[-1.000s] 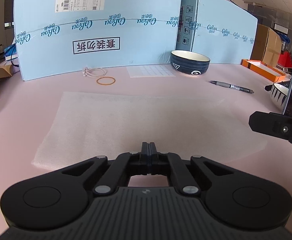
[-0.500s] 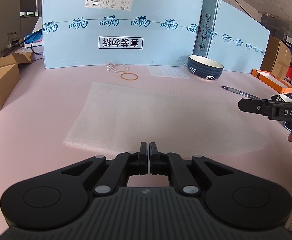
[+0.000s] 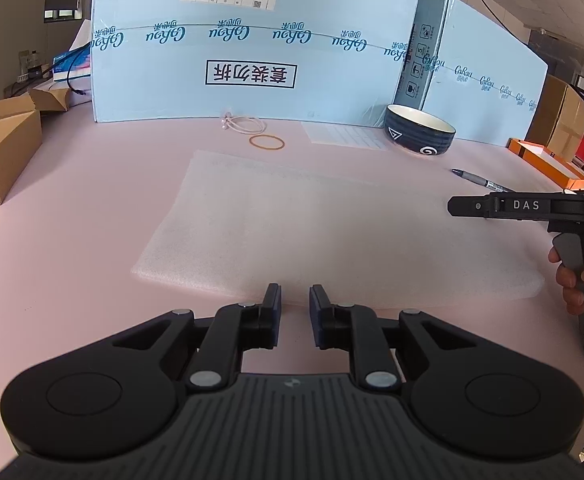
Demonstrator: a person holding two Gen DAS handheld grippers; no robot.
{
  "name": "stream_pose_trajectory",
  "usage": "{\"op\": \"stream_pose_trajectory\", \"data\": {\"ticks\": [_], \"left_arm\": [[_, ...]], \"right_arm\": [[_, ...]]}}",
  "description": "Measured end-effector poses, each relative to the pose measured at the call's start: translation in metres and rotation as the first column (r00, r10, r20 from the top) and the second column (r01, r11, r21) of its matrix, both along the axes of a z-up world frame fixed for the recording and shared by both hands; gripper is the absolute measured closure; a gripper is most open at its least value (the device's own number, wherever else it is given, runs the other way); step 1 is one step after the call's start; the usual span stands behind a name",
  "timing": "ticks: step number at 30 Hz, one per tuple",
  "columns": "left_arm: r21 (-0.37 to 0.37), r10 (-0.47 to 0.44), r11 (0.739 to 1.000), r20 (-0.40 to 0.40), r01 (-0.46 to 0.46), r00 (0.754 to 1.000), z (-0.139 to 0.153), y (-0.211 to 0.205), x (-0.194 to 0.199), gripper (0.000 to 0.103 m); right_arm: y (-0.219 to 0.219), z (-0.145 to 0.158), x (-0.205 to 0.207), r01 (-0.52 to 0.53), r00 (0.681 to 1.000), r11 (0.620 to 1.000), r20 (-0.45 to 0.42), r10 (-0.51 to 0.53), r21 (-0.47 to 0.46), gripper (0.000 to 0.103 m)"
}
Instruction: Fold shopping bag
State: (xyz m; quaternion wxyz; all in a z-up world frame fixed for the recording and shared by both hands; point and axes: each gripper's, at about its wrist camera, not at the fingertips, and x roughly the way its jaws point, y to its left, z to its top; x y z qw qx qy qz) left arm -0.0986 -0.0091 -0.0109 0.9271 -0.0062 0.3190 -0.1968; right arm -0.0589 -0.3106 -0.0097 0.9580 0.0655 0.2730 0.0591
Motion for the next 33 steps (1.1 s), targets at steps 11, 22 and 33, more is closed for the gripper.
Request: {"op": "stream_pose_trajectory", "data": {"ticks": [11, 22, 33], "left_arm": [[0.013, -0.009, 1.0, 0.015, 0.009, 1.0, -0.001, -0.007, 0.002, 0.083], [0.022, 0.039, 0.999, 0.024, -0.039, 0.999, 0.001, 0.001, 0.001, 0.076], [-0.013, 0.16, 0.987, 0.05, -0.159, 0.986, 0.012, 0.036, -0.003, 0.068]], "right_arm": [[0.002, 0.003, -0.018, -0.024, 0.999, 0.996, 0.048, 0.02, 0.084, 0.098], [0.059, 0.015, -0.072, -0.336, 0.94, 0.933, 0.106, 0.324, 0.13, 0.098], [0.115, -0.004, -0.111, -0.587, 0.806, 0.797, 0.016, 0.592, 0.142, 0.098]]}}
